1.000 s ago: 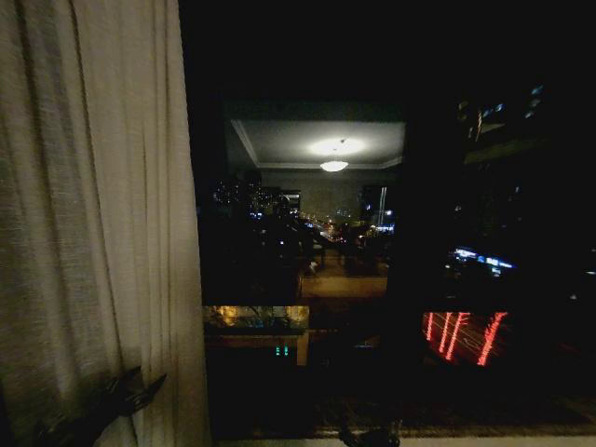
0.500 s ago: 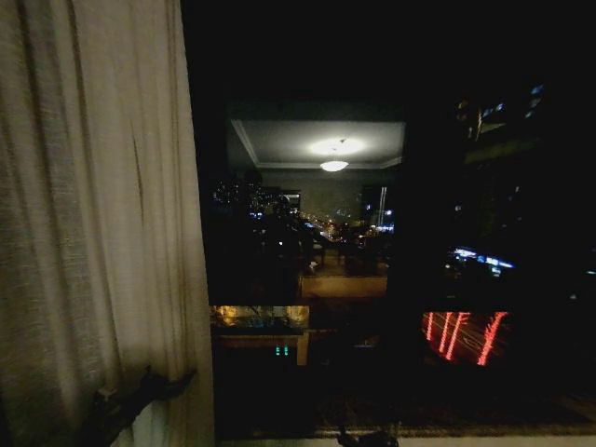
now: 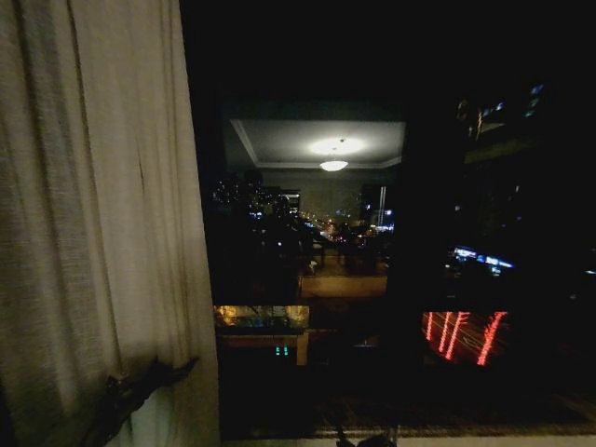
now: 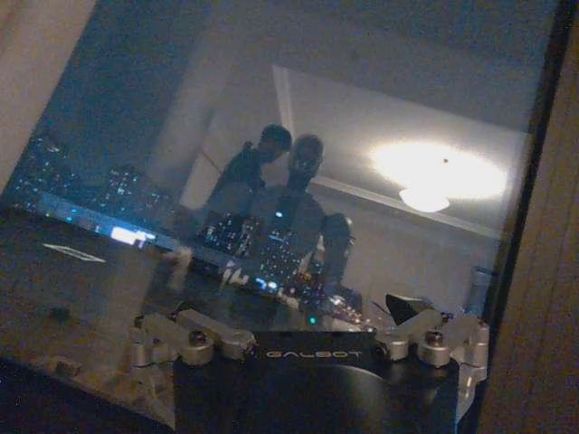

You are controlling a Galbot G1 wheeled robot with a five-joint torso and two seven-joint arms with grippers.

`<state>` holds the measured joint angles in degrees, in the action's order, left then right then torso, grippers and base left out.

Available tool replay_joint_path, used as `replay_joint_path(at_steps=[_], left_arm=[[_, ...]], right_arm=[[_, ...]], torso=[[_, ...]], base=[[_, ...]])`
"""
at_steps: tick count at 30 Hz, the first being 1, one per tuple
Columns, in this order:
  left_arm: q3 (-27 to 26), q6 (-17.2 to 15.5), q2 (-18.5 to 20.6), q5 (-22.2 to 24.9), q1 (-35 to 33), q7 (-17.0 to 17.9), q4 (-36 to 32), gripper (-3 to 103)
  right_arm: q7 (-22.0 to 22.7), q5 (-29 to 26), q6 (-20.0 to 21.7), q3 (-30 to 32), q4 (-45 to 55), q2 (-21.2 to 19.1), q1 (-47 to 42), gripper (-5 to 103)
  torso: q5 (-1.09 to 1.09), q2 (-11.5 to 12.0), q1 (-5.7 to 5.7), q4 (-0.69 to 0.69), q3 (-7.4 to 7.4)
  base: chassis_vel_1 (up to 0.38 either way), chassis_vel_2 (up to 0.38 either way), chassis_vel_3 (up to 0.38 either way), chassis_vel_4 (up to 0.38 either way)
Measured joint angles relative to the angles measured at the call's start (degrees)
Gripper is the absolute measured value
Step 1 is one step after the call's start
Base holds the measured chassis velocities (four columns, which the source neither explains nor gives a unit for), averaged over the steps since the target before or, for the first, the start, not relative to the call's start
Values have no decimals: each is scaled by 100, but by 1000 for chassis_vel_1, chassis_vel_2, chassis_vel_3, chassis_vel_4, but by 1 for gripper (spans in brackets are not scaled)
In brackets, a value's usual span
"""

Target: Open the curtains by pulling them apart, changing their state from closed to fully open.

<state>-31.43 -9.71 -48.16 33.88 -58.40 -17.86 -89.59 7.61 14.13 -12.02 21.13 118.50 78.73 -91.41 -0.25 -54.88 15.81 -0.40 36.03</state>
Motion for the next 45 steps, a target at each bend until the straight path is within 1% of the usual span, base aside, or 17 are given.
replay_joint_path(at_steps=[3, 7, 8, 11, 14, 18, 27, 30, 31, 32, 35, 36, 39, 40, 43, 44, 45], left_arm=[[-126, 0, -17, 83, -66, 214, -25, 61], [-287, 36, 52, 179, -96, 247, 119, 45], [-287, 36, 52, 179, -96, 247, 119, 45], [-505, 62, 101, 293, -108, 512, 261, 29], [-674, 61, 100, 386, -111, 713, 330, 24], [-970, 89, 136, 488, -58, 823, 609, 3], [-1534, 205, 345, 644, -42, 1054, 1108, 2], [-1663, 229, 404, 659, -26, 1325, 1201, 2], [-1696, 168, 398, 668, 25, 1567, 1193, 2], [-1696, 168, 398, 668, 25, 1567, 1193, 2], [-1684, -179, 300, 732, 239, 2410, 1025, 2], [-1684, -179, 300, 732, 239, 2410, 1025, 2], [-1489, -521, 136, 701, 626, 3667, 921, 2], [-1489, -521, 136, 701, 626, 3667, 921, 2], [-1430, -562, 71, 664, 771, 4032, 957, 2], [-1403, -593, -9, 617, 938, 4412, 1058, 2], [-1450, -593, -34, 510, 1035, 4604, 1204, 2]], right_arm=[[1, 43, -3, -50, -14, 0, 11, 100], [1, 57, -2, -76, -15, 0, 56, 100], [1, 57, -2, -76, -15, 0, 56, 100], [-1, 67, 2, -100, -55, 0, 90, 100], [-5, 71, 4, -137, -76, 0, 100, 100], [-17, 70, 6, -166, -107, 0, 145, 100], [-34, 1, -3, -127, -149, 0, 146, 100], [-116, -93, -19, -111, -167, 0, 160, 100], [-132, -107, -29, -120, -170, 0, 173, 100], [-132, -107, -29, -120, -170, 0, 173, 100], [-149, -119, -34, -170, -174, 0, 188, 100], [-149, -119, -34, -170, -174, 0, 188, 100], [-153, -146, -54, -179, -182, 0, 184, 100], [-153, -146, -54, -179, -182, 0, 184, 100], [-155, -191, -62, -161, -186, 0, 178, 100], [-162, -250, -75, -105, -192, 0, 173, 100], [-178, -301, -85, -42, -196, 0, 176, 100]], torso=[[0, 0, 0, 0, 0], [0, 0, 0, 0, 0], [0, 0, 0, 0, 0], [-1, -1, 0, 0, 0], [-1, 0, 0, -1, 0], [-2, 0, 0, 0, 0], [-1, 0, 0, 1, 0], [-1, -1, 0, 2, 0], [-1, 0, 0, 1, 0], [-1, 0, 0, 1, 0], [-1, 0, 0, 0, 0], [-1, 0, 0, 0, 0], [0, 0, 0, -2, 0], [0, 0, 0, -2, 0], [1, 0, 0, -2, 0], [0, 0, 0, -3, 0], [0, 0, 0, -3, 0]], base=[[0, 0, 0, 0], [0, 0, 0, 0], [0, 0, 0, 0], [0, 0, 0, 0], [0, 0, 0, 0], [0, 0, 0, 0], [0, 0, 0, 0], [0, 0, 0, 0], [0, 0, 0, 0], [0, 0, 0, 0], [0, 0, 0, 0], [0, 0, 0, 0], [0, 0, 0, 0], [0, 0, 0, 0], [0, 0, 0, 0], [0, 0, 0, 0], [0, 0, 0, 0]])
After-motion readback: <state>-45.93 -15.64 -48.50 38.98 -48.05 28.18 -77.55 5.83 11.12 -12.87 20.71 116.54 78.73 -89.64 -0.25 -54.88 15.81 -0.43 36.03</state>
